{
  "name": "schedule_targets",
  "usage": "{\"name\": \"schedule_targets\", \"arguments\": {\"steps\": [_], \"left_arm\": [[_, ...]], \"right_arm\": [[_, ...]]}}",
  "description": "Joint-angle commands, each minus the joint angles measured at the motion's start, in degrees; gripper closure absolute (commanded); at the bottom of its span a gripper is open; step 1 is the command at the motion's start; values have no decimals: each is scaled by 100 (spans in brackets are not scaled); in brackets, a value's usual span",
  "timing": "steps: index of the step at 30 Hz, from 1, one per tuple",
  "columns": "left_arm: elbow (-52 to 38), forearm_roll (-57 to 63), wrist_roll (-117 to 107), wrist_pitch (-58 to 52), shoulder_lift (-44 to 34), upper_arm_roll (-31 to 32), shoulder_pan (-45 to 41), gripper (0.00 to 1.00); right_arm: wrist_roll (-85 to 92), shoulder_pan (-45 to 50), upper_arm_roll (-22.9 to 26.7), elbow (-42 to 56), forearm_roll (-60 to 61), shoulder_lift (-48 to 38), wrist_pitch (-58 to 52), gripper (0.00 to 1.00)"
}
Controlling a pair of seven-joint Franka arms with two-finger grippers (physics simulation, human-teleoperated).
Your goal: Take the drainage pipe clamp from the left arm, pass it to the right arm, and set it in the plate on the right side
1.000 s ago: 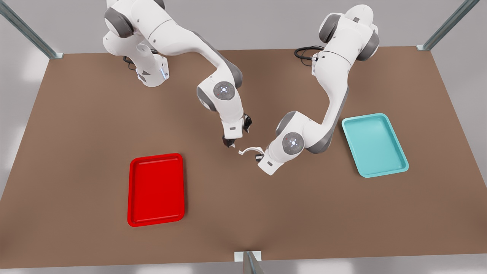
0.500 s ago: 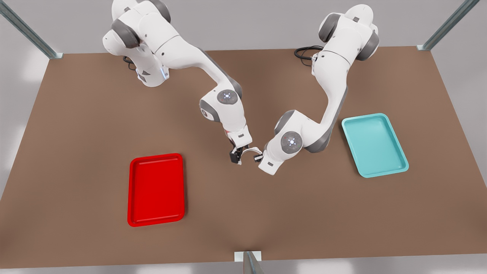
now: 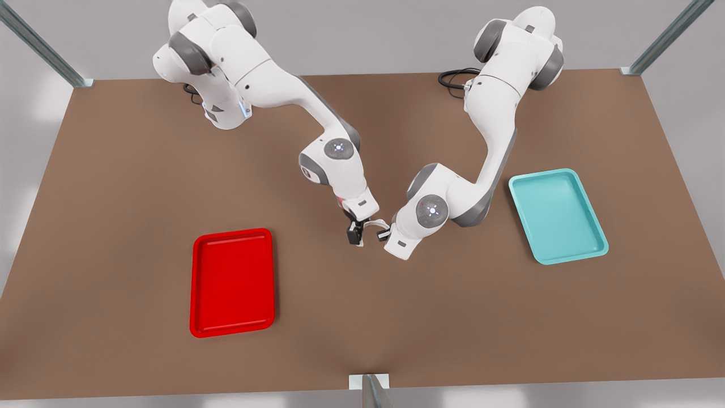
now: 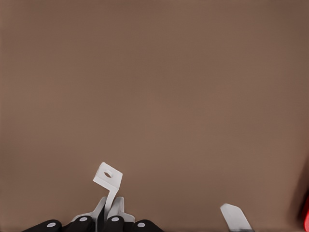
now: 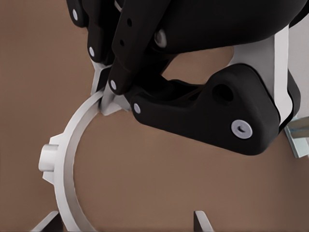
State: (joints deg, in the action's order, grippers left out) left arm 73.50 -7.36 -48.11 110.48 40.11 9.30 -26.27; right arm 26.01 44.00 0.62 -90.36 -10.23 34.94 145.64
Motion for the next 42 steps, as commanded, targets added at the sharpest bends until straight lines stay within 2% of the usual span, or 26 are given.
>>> {"name": "schedule_targets", "arguments": {"steps": [1, 4, 5, 7, 9, 10, 11, 12, 15, 23, 25, 26, 28, 30, 31, 32, 33, 35, 36, 37, 42], "left_arm": [[-3, -20, -137, -9, -21, 1, 8, 79], [6, -20, -137, 0, -12, 1, 17, 79], [-3, -20, -137, 0, -12, 1, 8, 79], [-3, -20, -181, 0, -12, 1, -1, 79], [-3, -11, -217, 0, -12, 1, -1, 79], [-3, -11, -217, 0, -12, 1, -1, 79], [-3, -20, -217, 0, -12, 1, -1, 47], [-3, -29, -208, 0, -21, 1, 8, 0], [-12, -37, -216, -35, -21, 1, 8, 0], [-618, -169, -304, -1265, -65, 71, 52, 0], [-1197, -126, -243, -2460, -267, 71, 605, 0], [-1637, 260, 248, -3357, -399, 45, 1088, 0], [-1787, 1061, 1891, -4175, -654, 36, 1607, 0], [-1787, 1570, 3403, -4641, -865, 63, 1977, 0], [-113, 1580, 4238, -3562, -2066, 28, 2170, 0], [1017, 1562, 4433, -2874, -2746, 19, 2153, 0], [815, 1501, 4450, -3340, -2596, 45, 2205, 0], [797, 921, 4433, -3534, -2596, 36, 2205, 0], [288, 806, 4424, -4130, -2570, 36, 2179, 0], [-221, 798, 4424, -4386, -2158, 10, 2205, 0], [-433, 701, 4486, -4615, -2236, 54, 2592, 0]], "right_arm": [[555, -5, 0, 27, 12, 13, 26, 0], [537, 21, 0, 176, 12, 189, 35, 0], [546, 30, 0, 203, 3, 224, 35, 12], [581, 38, 0, 343, 3, 330, 35, 48], [590, 47, 0, 361, 12, 356, 35, 72], [598, 38, 0, 352, 12, 356, 26, 79], [598, 38, 0, 352, 21, 347, 0, 79], [555, 82, 0, 326, 56, 347, -26, 79], [546, 38, -9, 291, 91, 312, -44, 79], [563, -5, 0, 282, 82, 321, -62, 79], [537, -58, -9, 299, 91, 347, -53, 79], [528, -190, -9, 282, 100, 365, -53, 79], [563, -611, -9, 247, 83, 435, -70, 79], [590, -1095, -18, 238, 82, 374, -606, 79], [590, -1394, -18, 273, 144, 338, -835, 79], [590, -1710, -18, 229, 153, 286, -958, 79], [607, -2026, -18, 229, 144, 163, -1353, 79], [757, -2721, -18, 203, 364, 75, -1714, 79], [1090, -3020, -9, 203, 381, 136, -1740, 79], [1371, -3248, -9, 203, 390, 171, -1749, 79], [1732, -3398, -9, -52, 399, 250, -2293, 79]]}}
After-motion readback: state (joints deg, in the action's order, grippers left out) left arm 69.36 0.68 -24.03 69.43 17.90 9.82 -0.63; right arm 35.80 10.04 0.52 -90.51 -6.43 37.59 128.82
